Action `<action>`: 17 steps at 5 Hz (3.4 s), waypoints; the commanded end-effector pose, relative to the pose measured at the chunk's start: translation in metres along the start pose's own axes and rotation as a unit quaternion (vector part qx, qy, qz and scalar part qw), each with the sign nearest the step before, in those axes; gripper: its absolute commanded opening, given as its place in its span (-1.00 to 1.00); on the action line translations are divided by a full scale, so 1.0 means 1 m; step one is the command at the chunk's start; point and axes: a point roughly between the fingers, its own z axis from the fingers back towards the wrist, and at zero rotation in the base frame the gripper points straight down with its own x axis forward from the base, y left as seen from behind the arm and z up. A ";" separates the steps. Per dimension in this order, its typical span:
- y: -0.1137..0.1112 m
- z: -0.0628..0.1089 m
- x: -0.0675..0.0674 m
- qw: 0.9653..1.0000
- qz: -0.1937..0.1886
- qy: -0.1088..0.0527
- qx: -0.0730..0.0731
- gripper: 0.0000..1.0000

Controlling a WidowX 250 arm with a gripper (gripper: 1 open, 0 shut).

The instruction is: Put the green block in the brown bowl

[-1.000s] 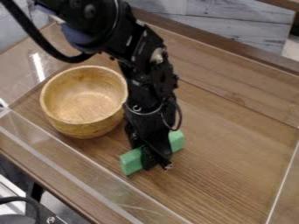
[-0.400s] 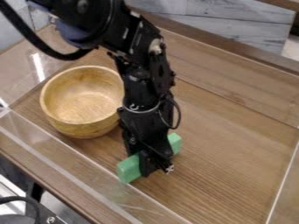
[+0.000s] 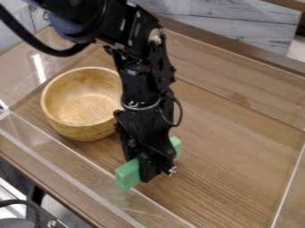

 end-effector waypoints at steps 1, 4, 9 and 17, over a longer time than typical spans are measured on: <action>0.002 0.017 0.007 1.000 0.015 -0.021 -0.005 -1.00; 0.010 0.074 -0.001 0.998 0.054 -0.036 -0.023 -1.00; 0.089 0.111 -0.028 0.993 0.070 -0.091 -0.003 -1.00; 0.096 0.063 0.007 0.992 0.071 -0.101 0.012 -1.00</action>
